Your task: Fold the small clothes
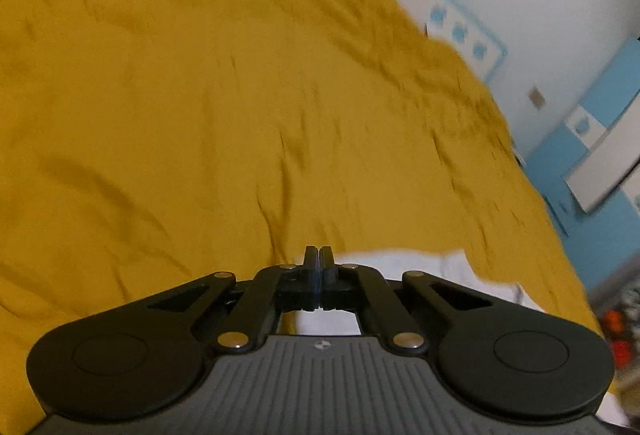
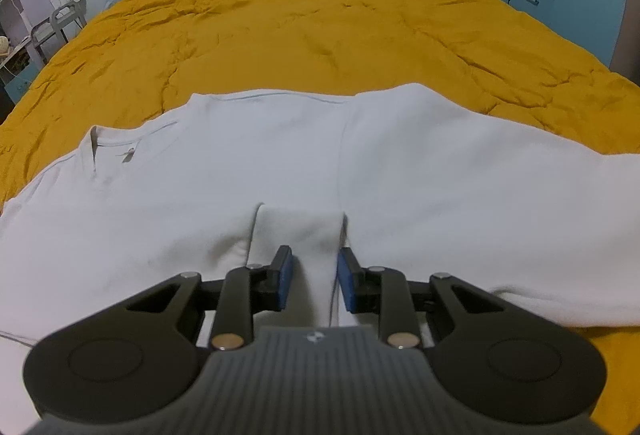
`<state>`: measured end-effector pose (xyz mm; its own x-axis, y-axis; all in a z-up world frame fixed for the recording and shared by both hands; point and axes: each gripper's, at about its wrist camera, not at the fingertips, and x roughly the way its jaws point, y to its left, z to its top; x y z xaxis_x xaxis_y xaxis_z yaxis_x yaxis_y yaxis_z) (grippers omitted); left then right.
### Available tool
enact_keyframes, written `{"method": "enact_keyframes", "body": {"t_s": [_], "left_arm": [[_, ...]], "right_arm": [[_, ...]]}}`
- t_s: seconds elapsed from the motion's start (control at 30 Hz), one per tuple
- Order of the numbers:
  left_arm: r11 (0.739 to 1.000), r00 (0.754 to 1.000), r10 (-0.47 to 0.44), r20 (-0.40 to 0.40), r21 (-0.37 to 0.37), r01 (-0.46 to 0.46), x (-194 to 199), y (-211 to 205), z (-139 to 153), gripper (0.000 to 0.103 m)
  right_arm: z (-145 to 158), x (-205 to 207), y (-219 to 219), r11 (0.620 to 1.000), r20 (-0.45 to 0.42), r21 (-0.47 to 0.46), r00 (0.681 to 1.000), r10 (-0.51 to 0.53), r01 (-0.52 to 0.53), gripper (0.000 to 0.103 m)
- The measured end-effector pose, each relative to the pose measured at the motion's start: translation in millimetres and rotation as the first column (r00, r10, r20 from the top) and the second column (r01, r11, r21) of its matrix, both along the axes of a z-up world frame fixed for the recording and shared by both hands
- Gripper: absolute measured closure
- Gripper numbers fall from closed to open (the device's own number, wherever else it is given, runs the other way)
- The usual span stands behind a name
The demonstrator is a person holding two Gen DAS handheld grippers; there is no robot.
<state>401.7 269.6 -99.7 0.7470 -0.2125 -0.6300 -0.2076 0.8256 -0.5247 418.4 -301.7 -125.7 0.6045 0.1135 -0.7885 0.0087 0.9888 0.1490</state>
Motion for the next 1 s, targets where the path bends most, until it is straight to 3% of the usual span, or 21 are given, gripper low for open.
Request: {"method": "enact_keyframes", "body": {"t_s": [0.07,0.1,0.17,0.27,0.43,0.5,0.6,0.73,0.83,0.93,1.0], "left_arm": [[0.999,1.000,0.028,-0.010,-0.037,-0.028,0,3,-7,0.096],[0.997,0.999,0.048,-0.006,-0.052,-0.048,-1,4,-10,0.081],[0.991,0.997,0.069,-0.018,-0.116,-0.071,-3,9,-20,0.071],[0.977,0.997,0.077,-0.015,-0.200,-0.078,-4,14,-31,0.071],[0.978,0.997,0.068,-0.040,-0.195,-0.075,5,8,-42,0.071],[0.980,0.998,0.061,-0.022,-0.190,-0.064,10,3,-39,0.078],[0.985,0.998,0.048,0.034,-0.165,-0.042,7,2,-25,0.097],[0.993,0.994,0.038,0.104,-0.119,-0.026,-3,6,-4,0.099],[0.999,0.988,-0.013,0.151,0.039,0.008,-9,-9,12,0.099],[0.982,0.998,-0.040,0.053,0.187,0.029,9,-23,0,0.099],[0.972,0.999,-0.042,-0.022,0.231,0.046,21,-28,-18,0.099]], "right_arm": [[0,0,1,1.000,0.002,-0.002,1.000,-0.002,0.002,0.083],[0,0,1,1.000,0.004,-0.001,1.000,-0.004,0.004,0.083],[-2,-1,1,1.000,0.006,0.000,1.000,-0.002,0.002,0.083],[-3,1,1,1.000,-0.001,-0.001,1.000,0.004,-0.004,0.082],[-5,2,0,1.000,0.000,0.003,1.000,0.007,-0.007,0.082],[-6,2,1,1.000,0.000,0.002,1.000,0.006,-0.006,0.082],[-6,3,1,1.000,0.000,0.004,1.000,0.007,-0.007,0.082],[-8,2,1,1.000,0.002,0.008,1.000,0.007,-0.007,0.082],[-8,2,1,1.000,0.004,0.011,1.000,0.008,-0.008,0.082],[-9,2,1,1.000,0.002,0.011,1.000,0.010,-0.010,0.082],[-8,3,2,1.000,-0.003,0.008,1.000,0.011,-0.011,0.082]]}}
